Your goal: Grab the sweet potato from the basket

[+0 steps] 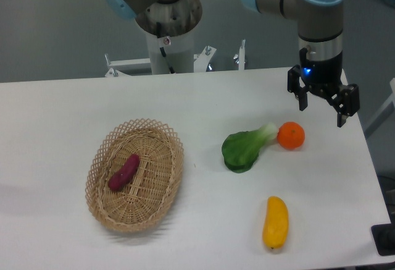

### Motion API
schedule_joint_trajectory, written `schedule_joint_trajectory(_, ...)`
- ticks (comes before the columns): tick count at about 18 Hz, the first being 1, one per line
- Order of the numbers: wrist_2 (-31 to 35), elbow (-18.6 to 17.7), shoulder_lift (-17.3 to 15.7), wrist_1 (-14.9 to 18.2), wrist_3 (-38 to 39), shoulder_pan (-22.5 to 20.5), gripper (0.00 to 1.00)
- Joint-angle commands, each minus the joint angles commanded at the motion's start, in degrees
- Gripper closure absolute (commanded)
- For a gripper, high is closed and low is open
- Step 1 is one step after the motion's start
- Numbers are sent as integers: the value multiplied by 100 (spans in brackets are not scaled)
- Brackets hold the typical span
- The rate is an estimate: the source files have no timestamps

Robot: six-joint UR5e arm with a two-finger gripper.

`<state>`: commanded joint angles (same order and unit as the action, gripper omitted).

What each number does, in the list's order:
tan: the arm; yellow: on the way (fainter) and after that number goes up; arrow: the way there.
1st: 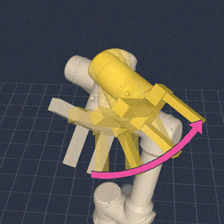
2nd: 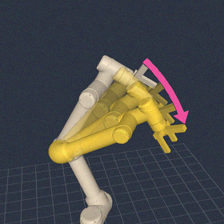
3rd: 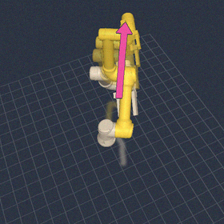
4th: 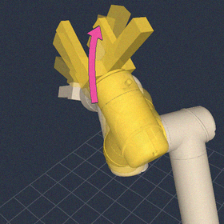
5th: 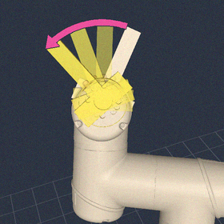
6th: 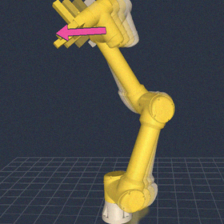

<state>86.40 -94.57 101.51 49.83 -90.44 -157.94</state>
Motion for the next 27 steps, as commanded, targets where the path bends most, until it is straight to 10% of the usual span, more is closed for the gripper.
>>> schedule_joint_trajectory(13,-62,-290,18,9,192,53,0)
schedule_joint_trajectory(27,-62,-360,404,-17,3821,1502,0)
